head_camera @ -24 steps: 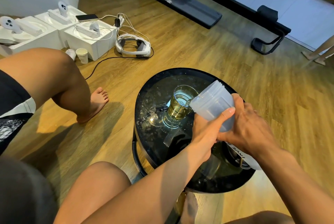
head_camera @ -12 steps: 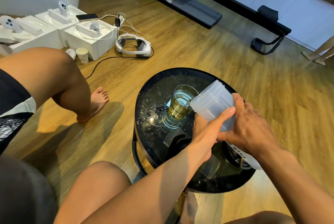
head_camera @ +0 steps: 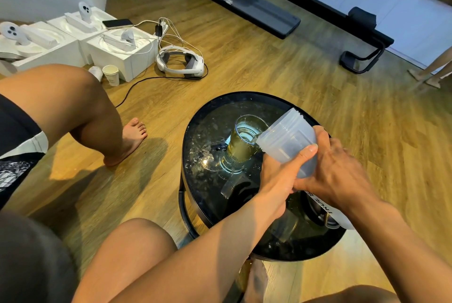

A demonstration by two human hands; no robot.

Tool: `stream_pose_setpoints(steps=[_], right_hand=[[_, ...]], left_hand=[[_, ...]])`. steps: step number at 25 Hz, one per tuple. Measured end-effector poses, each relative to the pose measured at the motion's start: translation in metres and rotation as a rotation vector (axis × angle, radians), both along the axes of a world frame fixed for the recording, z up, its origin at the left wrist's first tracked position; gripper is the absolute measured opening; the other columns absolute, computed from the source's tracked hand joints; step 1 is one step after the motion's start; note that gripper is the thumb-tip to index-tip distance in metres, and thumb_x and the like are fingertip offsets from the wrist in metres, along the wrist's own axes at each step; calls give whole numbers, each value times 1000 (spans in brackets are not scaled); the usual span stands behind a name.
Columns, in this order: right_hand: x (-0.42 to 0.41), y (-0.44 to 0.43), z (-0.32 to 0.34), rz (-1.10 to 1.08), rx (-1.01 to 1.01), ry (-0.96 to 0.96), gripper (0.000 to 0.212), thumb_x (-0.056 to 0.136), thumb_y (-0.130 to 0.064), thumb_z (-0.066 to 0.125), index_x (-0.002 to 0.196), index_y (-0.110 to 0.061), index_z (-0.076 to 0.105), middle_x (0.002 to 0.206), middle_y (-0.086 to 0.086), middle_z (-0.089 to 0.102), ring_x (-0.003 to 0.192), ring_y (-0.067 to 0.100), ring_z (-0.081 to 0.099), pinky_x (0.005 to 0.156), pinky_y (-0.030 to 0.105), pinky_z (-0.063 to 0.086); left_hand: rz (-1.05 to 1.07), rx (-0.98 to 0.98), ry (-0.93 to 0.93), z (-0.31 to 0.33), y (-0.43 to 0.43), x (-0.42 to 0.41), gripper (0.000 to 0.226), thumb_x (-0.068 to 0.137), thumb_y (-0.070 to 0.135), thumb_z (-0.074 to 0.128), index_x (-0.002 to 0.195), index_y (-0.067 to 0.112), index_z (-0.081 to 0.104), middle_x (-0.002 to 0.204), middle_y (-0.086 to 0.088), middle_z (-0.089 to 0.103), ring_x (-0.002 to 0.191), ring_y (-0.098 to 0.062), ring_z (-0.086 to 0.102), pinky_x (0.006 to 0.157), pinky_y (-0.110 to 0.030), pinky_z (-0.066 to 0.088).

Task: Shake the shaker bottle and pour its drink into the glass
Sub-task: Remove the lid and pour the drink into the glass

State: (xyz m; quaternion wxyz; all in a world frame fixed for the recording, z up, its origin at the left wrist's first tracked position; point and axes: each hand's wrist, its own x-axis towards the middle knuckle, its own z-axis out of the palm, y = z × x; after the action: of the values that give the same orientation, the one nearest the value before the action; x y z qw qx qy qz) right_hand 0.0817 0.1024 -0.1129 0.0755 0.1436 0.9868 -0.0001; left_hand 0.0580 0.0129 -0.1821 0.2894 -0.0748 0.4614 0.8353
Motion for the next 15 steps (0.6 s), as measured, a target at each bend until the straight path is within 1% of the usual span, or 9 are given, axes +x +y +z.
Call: stream_pose_setpoints(steps=[6, 9, 12, 15], right_hand=[[0, -1, 1, -4, -12, 8, 116, 55, -54, 79, 145, -23, 12, 118, 12, 45, 108, 39, 50, 81, 48, 49], [0, -1, 1, 2, -7, 6, 117, 56, -54, 79, 145, -22, 11, 119, 12, 46, 108, 39, 51, 81, 49, 49], [0, -1, 1, 3, -9, 9, 116, 56, -55, 78, 144, -22, 10, 119, 13, 46, 108, 39, 51, 83, 50, 49], [0, 0, 0, 5, -21, 16, 116, 56, -55, 79, 144, -23, 10, 119, 13, 46, 109, 39, 51, 84, 51, 49]], left_hand=[[-4, 25, 12, 1, -1, 0, 46, 78, 35, 83, 120, 29, 64, 108, 1, 77, 96, -15, 74, 84, -47, 61], [1, 19, 13, 1, 0, 0, 47, 77, 36, 84, 120, 30, 64, 109, 1, 77, 98, -15, 74, 83, -44, 61], [6, 21, 12, 1, -1, 0, 51, 77, 36, 84, 123, 29, 63, 111, 1, 76, 100, -16, 73, 85, -46, 61], [10, 26, 14, 1, -1, 0, 50, 77, 36, 84, 122, 30, 63, 110, 1, 76, 99, -15, 73, 84, -45, 61]])
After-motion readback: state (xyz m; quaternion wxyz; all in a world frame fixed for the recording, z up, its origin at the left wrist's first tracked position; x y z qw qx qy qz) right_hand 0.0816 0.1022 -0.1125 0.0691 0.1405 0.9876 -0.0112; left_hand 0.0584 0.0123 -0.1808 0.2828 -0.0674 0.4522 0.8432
